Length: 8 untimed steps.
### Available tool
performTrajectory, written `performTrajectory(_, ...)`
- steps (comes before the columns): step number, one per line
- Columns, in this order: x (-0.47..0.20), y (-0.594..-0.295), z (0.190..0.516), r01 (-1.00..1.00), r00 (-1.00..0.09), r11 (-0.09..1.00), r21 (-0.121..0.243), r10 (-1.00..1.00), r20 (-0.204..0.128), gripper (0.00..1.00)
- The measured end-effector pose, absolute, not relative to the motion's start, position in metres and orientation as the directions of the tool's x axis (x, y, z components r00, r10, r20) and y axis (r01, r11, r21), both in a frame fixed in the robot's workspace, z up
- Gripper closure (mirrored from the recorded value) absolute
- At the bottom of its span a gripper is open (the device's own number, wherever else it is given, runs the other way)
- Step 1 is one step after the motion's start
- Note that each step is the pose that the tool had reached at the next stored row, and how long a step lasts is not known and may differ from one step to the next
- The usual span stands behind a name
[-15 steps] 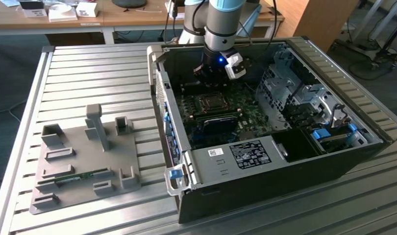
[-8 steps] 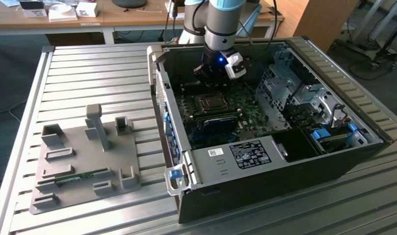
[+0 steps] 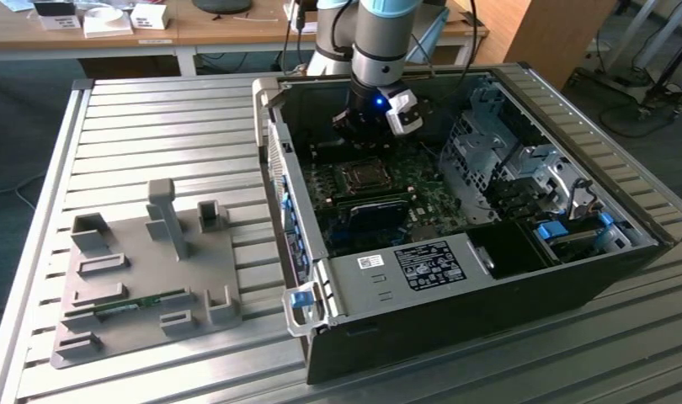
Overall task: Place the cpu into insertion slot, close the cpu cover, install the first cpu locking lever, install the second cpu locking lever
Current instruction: 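Install the first cpu locking lever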
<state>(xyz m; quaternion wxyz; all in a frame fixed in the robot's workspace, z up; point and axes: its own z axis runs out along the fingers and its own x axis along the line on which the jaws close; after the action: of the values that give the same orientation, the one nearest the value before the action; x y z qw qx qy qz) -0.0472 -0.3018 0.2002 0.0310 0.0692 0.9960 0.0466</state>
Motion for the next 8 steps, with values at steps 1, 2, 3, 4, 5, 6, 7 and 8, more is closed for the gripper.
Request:
performTrajectory(1,-0.0472,-0.3019,0.2002,0.141,-0.988,0.985,0.097,0.147,-0.055,0.89)
performTrajectory(2,-0.0472,-0.3019,0.2002,0.143,-0.987,0.985,0.097,0.148,-0.055,0.89)
performTrajectory(3,-0.0472,-0.3018,0.2002,0.143,-0.987,0.985,0.097,0.148,-0.055,0.89)
performTrajectory(4,-0.0474,-0.3018,0.2002,0.143,-0.987,0.985,0.097,0.149,-0.056,0.89)
performTrajectory(5,-0.0477,-0.3018,0.2,0.143,-0.987,0.985,0.097,0.149,-0.057,0.89)
performTrajectory(6,-0.0479,-0.3018,0.1998,0.143,-0.987,0.985,0.098,0.149,-0.059,0.89)
performTrajectory(7,-0.0479,-0.302,0.1997,0.142,-0.987,0.985,0.098,0.149,-0.06,0.89)
performTrajectory(8,-0.0479,-0.3024,0.1997,0.142,-0.987,0.985,0.098,0.149,-0.061,0.89)
